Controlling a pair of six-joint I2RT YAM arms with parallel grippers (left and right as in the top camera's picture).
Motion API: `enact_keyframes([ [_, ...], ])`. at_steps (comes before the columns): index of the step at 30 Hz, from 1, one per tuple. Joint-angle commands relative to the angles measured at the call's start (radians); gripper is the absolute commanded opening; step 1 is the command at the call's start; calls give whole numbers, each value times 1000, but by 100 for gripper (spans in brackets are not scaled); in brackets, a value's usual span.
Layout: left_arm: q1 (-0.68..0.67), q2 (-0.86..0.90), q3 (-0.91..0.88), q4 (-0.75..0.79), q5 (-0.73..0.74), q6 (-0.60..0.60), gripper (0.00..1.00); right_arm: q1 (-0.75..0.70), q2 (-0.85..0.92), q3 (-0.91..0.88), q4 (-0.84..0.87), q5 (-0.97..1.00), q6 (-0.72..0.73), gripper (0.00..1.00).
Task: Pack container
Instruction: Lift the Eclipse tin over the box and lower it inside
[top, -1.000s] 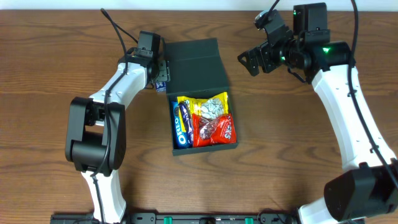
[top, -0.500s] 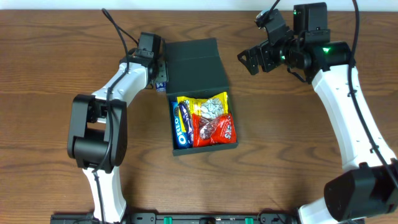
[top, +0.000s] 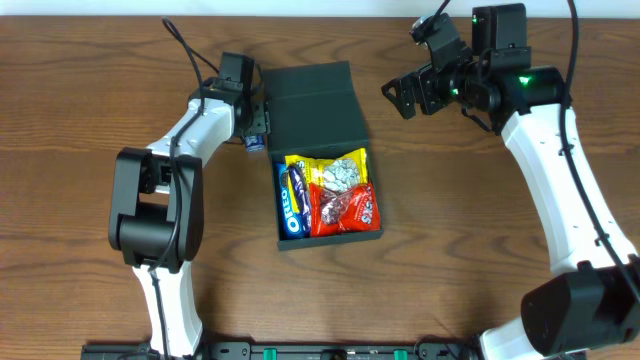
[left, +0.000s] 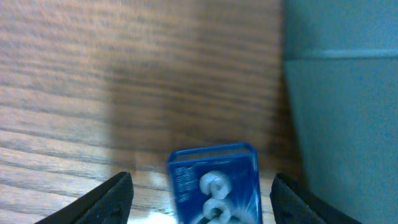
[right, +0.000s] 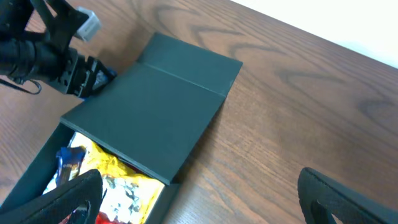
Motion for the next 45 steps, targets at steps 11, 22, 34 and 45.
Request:
enact_keyframes([
  [11, -2, 42, -16, -53, 45, 23, 50, -10, -5, 9, 29, 0, 13, 99],
  [22, -3, 39, 82, -185, 25, 23, 20, -10, -5, 9, 29, 15, 12, 99],
  [34, -26, -102, 291, -507, 0, 3, 6, -16, -5, 9, 30, 67, 13, 99],
  [45, -203, -296, 190, -613, 26, 4, 6, -42, -5, 9, 42, 67, 12, 99],
])
